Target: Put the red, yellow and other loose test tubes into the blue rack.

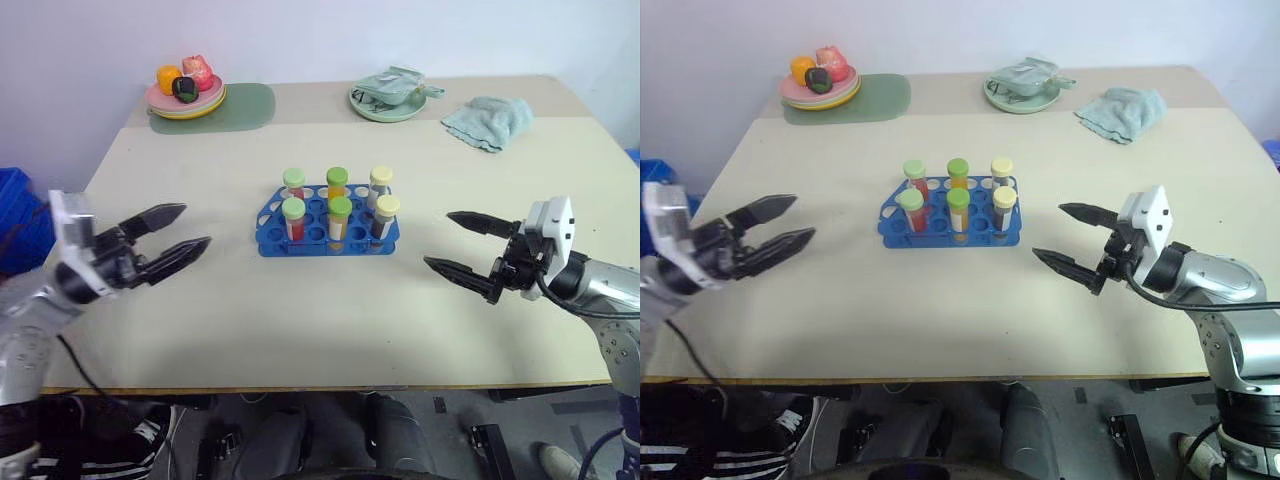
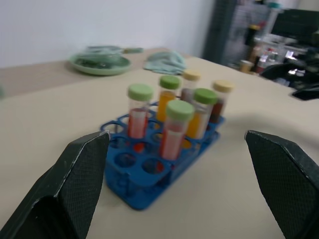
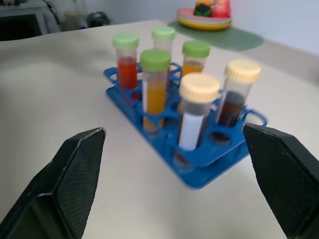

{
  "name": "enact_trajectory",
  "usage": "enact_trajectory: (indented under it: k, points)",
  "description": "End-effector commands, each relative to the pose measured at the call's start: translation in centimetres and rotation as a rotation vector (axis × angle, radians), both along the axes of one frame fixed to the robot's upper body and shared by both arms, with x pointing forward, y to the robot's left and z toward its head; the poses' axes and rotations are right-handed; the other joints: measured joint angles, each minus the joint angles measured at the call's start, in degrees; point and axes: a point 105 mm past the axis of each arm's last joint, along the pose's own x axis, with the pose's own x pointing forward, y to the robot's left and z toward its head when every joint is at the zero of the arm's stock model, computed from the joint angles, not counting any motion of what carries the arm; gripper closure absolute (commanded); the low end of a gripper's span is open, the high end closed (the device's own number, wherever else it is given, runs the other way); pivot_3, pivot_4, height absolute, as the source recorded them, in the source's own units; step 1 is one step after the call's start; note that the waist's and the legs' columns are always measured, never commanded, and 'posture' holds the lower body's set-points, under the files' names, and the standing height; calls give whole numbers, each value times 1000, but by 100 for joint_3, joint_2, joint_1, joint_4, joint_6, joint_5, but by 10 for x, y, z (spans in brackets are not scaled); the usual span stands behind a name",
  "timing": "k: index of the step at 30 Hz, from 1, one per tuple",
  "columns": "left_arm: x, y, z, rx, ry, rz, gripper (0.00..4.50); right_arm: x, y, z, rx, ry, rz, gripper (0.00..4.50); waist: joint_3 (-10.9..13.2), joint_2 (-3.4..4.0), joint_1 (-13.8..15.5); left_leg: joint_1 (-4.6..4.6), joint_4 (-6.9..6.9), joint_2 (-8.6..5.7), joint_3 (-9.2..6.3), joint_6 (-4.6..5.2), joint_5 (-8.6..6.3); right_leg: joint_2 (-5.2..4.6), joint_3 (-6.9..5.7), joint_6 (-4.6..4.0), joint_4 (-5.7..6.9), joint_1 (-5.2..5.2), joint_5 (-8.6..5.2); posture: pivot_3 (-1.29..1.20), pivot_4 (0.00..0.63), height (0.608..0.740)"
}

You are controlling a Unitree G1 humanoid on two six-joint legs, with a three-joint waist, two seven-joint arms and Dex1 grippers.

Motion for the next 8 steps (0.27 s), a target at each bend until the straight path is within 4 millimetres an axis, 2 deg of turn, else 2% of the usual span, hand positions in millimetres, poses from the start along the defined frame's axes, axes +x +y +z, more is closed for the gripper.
enact_trajectory:
  k: [1, 8]
  points:
    - [-9, 15, 4, 59, -2, -42, 68, -8, -4, 15, -14, -48, 16, 0, 0, 0, -5, 0, -1, 0, 0, 0, 0, 0, 0, 0, -1, 0, 0, 0, 150, 740]
    - [-3, 29, 1, 113, -33, -45, 68, -10, -9, 14, -26, -25, 7, 0, 0, -1, 9, -1, 0, 0, 0, 0, 0, -1, -1, 0, -4, 2, 0, 0, 150, 740]
